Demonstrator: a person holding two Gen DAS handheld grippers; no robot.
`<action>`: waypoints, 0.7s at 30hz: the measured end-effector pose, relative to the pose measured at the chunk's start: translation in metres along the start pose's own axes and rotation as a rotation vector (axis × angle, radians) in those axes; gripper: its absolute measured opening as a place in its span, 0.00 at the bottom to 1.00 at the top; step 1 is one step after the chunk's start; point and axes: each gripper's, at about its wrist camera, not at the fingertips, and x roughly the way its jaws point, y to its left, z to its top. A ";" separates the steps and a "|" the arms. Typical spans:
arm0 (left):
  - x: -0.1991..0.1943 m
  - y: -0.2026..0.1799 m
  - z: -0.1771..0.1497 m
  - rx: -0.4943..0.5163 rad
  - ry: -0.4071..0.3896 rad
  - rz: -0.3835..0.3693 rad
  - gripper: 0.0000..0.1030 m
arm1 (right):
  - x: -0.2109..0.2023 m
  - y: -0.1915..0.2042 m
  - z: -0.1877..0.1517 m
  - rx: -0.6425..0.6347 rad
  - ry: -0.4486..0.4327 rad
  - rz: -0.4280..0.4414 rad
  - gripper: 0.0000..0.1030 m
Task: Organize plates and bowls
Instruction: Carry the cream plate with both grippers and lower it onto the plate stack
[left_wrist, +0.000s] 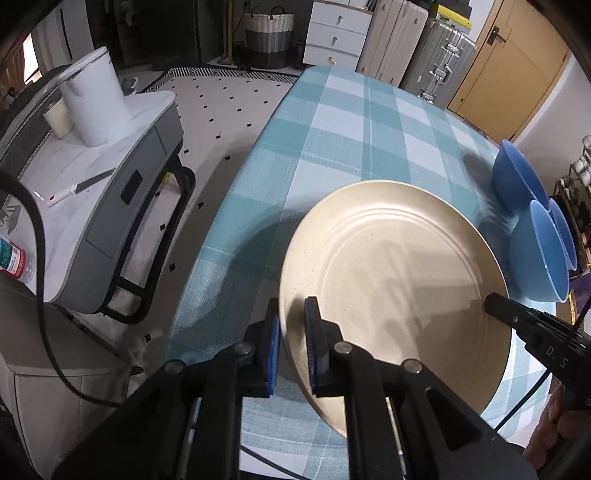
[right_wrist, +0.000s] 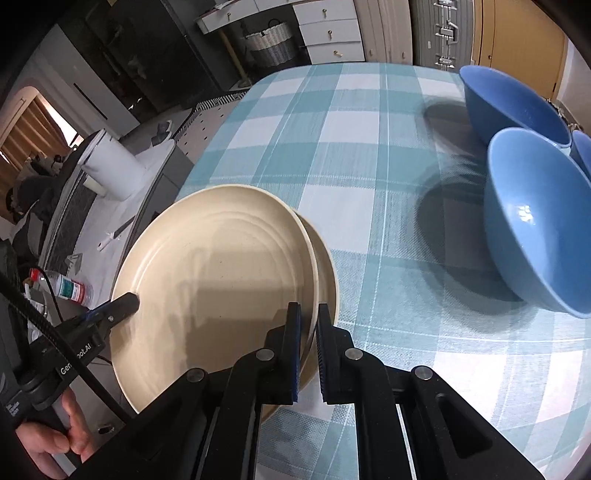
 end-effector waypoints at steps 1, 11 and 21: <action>0.002 0.000 -0.001 0.000 0.004 0.002 0.09 | 0.002 0.000 -0.001 -0.001 0.001 0.001 0.07; 0.019 -0.001 -0.005 0.008 0.026 0.023 0.10 | 0.015 0.000 -0.006 -0.030 0.008 -0.025 0.07; 0.031 0.003 -0.002 -0.005 0.047 0.000 0.11 | 0.016 0.013 -0.006 -0.125 0.002 -0.107 0.08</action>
